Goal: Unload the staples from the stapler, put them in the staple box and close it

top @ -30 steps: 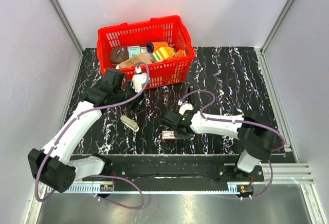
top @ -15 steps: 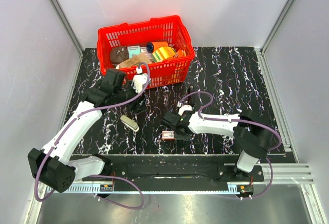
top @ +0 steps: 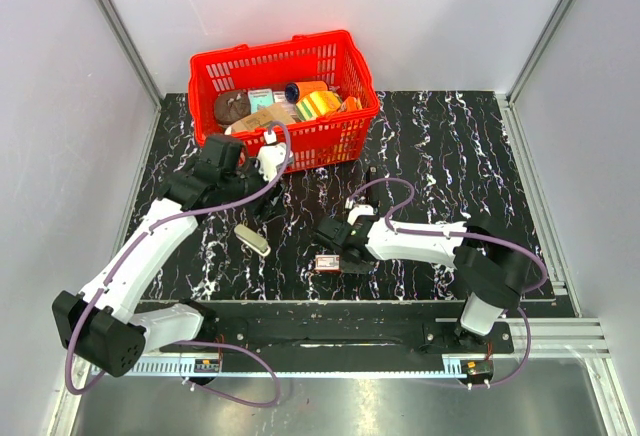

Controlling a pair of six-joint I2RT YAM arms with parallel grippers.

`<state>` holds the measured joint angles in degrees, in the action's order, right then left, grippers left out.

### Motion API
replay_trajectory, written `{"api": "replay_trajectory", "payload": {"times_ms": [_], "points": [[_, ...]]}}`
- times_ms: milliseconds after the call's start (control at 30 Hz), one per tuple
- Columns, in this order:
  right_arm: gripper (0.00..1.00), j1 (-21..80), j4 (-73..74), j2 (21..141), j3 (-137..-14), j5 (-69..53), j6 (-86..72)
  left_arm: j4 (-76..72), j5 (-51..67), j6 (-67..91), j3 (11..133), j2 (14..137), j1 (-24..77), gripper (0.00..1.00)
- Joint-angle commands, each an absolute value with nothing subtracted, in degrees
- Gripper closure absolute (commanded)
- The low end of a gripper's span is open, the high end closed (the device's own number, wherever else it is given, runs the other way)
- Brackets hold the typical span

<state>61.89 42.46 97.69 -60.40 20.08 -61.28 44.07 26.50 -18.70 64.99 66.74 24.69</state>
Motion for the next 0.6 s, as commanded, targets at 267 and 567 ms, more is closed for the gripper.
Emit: {"api": "replay_trajectory", "payload": {"times_ms": [267,567], "points": [[0.92,62.49,44.03,98.00,-62.22,23.03,-60.56,42.54,26.10,-18.02,64.78,64.87,25.49,0.41],[0.92,62.49,44.30,98.52,-63.46,23.29,-59.50,42.54,25.75,-18.28,64.34,64.78,25.93,0.42]]}}
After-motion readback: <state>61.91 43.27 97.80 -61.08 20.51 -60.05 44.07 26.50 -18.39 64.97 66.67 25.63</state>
